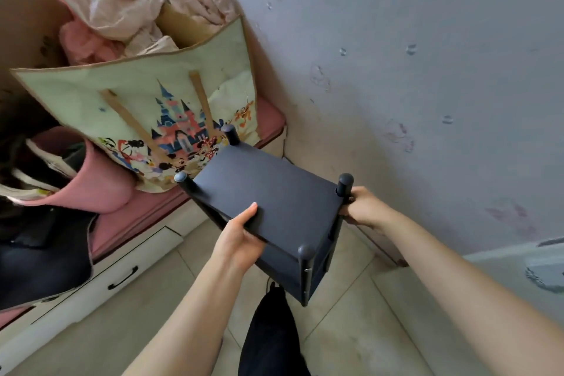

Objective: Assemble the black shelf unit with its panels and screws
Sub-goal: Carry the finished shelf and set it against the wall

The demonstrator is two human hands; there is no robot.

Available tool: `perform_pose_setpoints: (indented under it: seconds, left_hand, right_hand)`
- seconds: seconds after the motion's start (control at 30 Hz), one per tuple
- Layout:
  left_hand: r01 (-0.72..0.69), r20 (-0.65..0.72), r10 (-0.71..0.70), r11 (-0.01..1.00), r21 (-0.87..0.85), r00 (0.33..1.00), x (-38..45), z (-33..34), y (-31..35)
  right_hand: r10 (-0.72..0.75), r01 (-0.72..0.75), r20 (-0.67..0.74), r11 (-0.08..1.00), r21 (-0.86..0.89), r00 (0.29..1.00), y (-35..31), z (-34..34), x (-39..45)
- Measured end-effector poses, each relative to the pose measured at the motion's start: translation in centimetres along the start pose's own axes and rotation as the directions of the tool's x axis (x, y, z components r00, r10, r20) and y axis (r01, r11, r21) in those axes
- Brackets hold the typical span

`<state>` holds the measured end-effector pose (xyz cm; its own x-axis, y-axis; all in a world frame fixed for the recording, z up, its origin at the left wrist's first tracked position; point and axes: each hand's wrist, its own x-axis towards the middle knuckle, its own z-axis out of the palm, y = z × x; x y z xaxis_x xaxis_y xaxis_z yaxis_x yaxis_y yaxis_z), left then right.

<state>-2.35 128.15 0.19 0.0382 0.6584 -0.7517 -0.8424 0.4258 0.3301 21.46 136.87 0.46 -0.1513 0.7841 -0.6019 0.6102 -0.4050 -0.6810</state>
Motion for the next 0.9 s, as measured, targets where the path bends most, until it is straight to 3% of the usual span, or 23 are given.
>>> perform_pose_setpoints:
  seconds: [0.13, 0.33, 0.5, 0.77, 0.9]
  left_hand:
    - [0.075, -0.012, -0.075, 0.995, 0.060, 0.997, 5.3, 0.6, 1.5]
    - [0.154, -0.033, -0.151, 0.980, 0.122, 0.988, 13.2, 1.5, 2.5]
    - [0.144, -0.111, -0.125, 0.973, 0.182, 0.986, 20.8, 1.3, 0.9]
    - [0.173, -0.041, -0.168, 0.955, 0.241, 0.985, 30.2, -0.1, -1.6]
    - [0.160, -0.052, -0.151, 0.950, 0.268, 0.987, 33.4, -0.2, -2.3]
  right_hand:
    - [0.031, -0.027, 0.061, 0.998, -0.055, 0.998, -0.2, -1.0, 3.7]
    - [0.134, -0.134, -0.006, 0.989, -0.067, 0.991, 2.1, -1.2, 9.7]
    - [0.191, -0.193, -0.070, 0.981, -0.021, 0.979, 5.4, -1.6, 14.5]
    - [0.279, -0.290, 0.084, 0.939, 0.187, 0.957, 11.4, -2.0, 21.7]
    - [0.302, -0.354, 0.188, 0.838, 0.415, 0.935, 13.6, -1.1, 23.8]
